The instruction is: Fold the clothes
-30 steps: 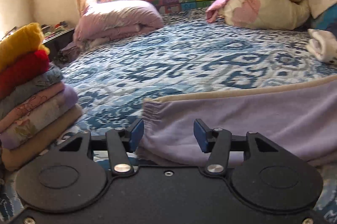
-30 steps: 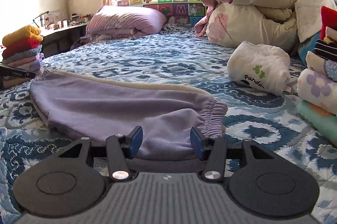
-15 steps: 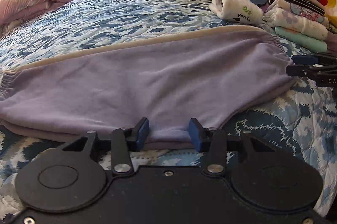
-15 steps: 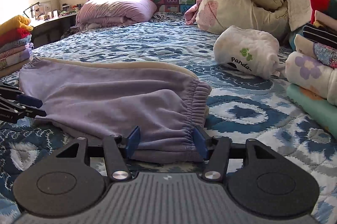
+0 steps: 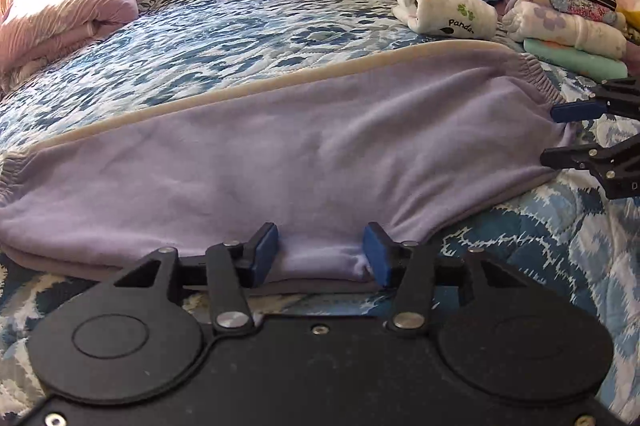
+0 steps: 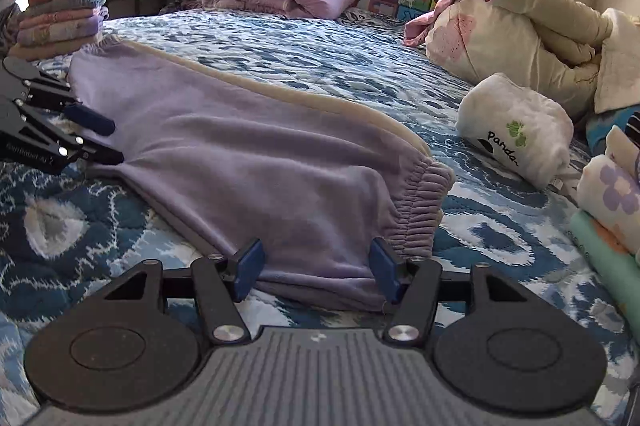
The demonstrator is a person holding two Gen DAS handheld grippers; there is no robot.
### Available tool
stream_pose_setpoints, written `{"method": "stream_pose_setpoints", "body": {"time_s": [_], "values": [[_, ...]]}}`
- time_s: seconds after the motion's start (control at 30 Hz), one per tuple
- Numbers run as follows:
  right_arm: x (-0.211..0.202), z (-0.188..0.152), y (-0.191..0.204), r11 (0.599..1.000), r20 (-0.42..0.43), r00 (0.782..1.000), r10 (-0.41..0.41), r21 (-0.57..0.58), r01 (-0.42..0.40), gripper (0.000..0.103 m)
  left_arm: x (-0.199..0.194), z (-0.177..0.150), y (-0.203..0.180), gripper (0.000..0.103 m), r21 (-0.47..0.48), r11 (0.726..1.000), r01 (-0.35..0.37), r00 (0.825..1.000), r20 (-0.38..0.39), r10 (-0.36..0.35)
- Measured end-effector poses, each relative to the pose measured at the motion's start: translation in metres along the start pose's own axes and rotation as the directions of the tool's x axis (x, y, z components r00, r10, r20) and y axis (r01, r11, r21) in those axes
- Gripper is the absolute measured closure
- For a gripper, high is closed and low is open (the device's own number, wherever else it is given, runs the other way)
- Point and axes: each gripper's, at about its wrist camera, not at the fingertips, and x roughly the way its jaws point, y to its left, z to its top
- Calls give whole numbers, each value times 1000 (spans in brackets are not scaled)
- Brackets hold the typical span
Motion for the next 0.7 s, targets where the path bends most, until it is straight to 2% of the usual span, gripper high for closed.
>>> {"method": "stream_pose_setpoints", "body": {"time_s": [0.13, 0.2, 0.33, 0.37, 0.4, 0.43, 0.5, 0.57, 0.67, 0.7], "values": [[-14, 0, -5, 999, -3, 1000, 31, 44, -30, 45, -7, 5, 2, 56, -4, 1000, 14, 999, -37, -14], [-21, 3, -6, 998, 32, 999, 23, 60, -24, 47, -13, 11, 4, 56, -19, 1000, 21, 999, -43, -21], [-25, 15, -1, 999, 172, 985, -14, 34, 8, 48, -22, 25, -3, 56, -42, 999, -18, 997, 72, 21], [-21, 20, 2, 1000, 203, 979, -27, 21, 23, 48, -19, 26, -6, 56, -43, 999, -21, 996, 84, 25], [-17, 24, 4, 999, 228, 973, -38, 9, 37, 48, -8, 23, -9, 53, -29, 999, -13, 999, 38, 14], [-8, 25, 3, 999, 194, 980, -37, 18, 34, 47, 5, 20, -13, 50, -12, 1000, -2, 1000, -21, 2], [9, 26, 2, 999, 120, 992, -31, 34, 27, 44, 13, 11, -17, 47, 2, 1000, -11, 1000, -15, 11], [26, 16, -2, 998, -49, 998, 39, 46, -37, 43, 10, 12, -15, 47, -11, 1000, -10, 1000, -20, 9], [14, 29, -10, 996, -31, 997, 77, 46, -75, 45, 9, 10, -15, 46, -21, 1000, -8, 1000, -17, 8], [10, 31, -12, 996, 17, 997, 73, 54, -73, 45, 10, 7, -16, 46, -26, 1000, -9, 1000, -6, 9]]}}
